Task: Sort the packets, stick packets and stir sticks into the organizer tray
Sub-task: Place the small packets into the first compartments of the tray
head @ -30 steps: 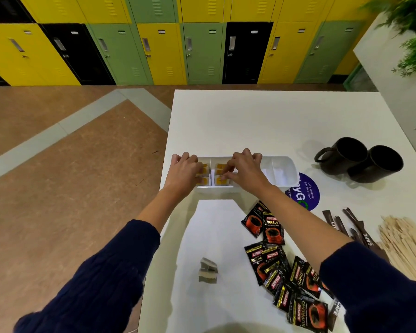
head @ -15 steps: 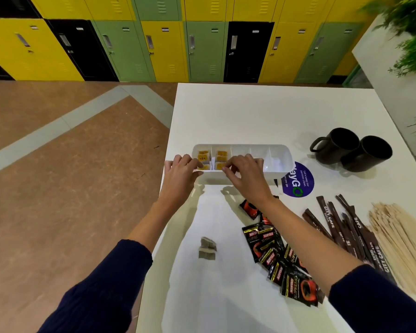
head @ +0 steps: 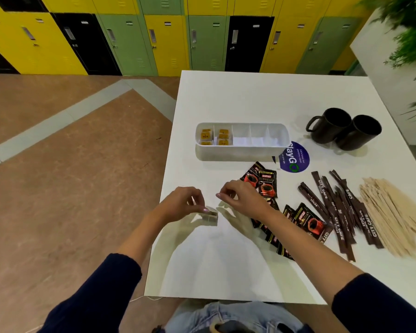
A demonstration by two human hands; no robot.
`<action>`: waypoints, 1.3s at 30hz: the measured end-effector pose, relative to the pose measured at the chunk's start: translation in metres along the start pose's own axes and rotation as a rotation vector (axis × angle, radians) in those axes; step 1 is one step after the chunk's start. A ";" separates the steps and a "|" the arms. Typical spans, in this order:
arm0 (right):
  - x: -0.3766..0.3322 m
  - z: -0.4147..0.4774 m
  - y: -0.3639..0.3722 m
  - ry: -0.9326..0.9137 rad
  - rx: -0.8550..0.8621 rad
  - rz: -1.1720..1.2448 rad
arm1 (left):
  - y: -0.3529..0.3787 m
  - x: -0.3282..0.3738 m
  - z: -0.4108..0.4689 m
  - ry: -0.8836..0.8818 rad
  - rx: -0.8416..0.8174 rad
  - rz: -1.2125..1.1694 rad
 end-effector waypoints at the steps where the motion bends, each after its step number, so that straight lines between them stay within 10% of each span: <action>1: -0.001 -0.002 0.001 -0.003 -0.020 0.005 | 0.002 -0.001 -0.001 -0.013 -0.018 -0.003; 12: -0.006 -0.010 0.013 0.027 -0.152 0.063 | 0.021 -0.002 -0.007 0.003 0.051 -0.028; 39: 0.016 0.074 -0.072 0.116 0.189 0.007 | -0.065 0.033 0.073 0.086 0.265 0.040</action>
Point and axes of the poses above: each hand's wrist, its own z-axis towards the middle knuckle, its own y-axis out of the palm, x = y × z, the point moved 1 cm from there along z, towards the middle knuckle, and after that the axes turned 9 degrees about -y, right-handed, at the moved point
